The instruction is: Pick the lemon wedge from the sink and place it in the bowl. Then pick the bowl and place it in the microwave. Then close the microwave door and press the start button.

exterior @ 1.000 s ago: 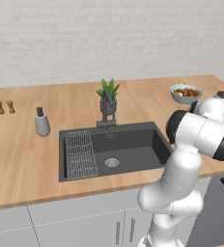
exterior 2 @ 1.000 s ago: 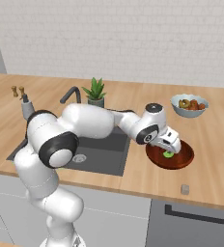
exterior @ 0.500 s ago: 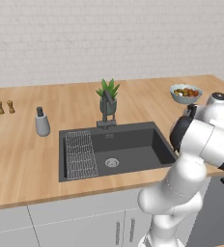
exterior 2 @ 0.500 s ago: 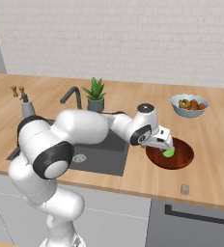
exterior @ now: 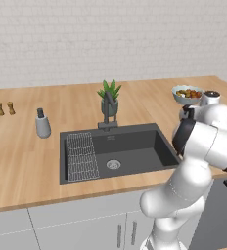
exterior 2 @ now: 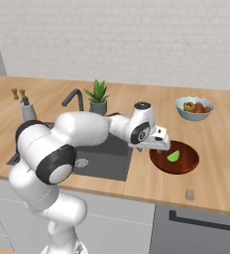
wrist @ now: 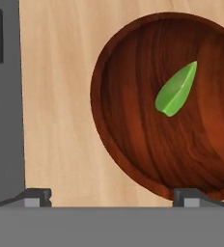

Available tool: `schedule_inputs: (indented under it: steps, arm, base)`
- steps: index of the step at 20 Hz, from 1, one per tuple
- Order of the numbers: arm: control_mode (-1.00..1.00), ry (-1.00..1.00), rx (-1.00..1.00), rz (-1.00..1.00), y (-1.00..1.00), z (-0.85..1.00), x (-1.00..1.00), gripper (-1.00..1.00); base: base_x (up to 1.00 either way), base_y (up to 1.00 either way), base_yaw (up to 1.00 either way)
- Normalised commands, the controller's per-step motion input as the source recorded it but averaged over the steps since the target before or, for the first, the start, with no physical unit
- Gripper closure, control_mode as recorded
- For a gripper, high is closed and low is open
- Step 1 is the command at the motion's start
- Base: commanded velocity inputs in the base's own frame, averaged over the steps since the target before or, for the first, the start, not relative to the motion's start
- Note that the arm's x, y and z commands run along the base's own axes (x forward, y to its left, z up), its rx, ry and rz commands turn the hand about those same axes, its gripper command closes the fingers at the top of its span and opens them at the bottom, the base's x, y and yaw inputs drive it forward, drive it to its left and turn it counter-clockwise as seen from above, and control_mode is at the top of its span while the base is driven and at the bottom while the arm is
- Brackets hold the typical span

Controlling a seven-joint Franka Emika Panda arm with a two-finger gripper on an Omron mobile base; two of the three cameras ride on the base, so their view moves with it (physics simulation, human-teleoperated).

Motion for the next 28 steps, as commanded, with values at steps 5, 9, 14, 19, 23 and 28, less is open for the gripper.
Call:
schedule_inputs:
  steps: [5,9,14,19,23,28]
  arm:
    - [-1.00,0.08,-0.01,0.00,0.08,-0.04,0.38,-1.00]
    - [-1.00,0.05,0.00,0.00,0.01,-0.18,0.43,-1.00]
    - [-1.00,0.04,0.00,0.00,0.00,-0.30,0.38,-1.00]
    - [-1.00,0.07,0.00,0.00,-0.07,-0.22,0.35,-1.00]
    - [-1.00,0.01,0.00,0.00,-0.30,-0.13,0.22,-1.00]
    - [-1.00,0.01,0.00,0.00,-0.24,-0.23,0.17,-1.00]
  base:
    - [0.00,0.00,0.00]
    - [0.00,0.00,0.00]
    - [0.00,0.00,0.00]
    - [0.00,0.00,0.00]
    - [0.00,0.00,0.00]
    - [0.00,0.00,0.00]
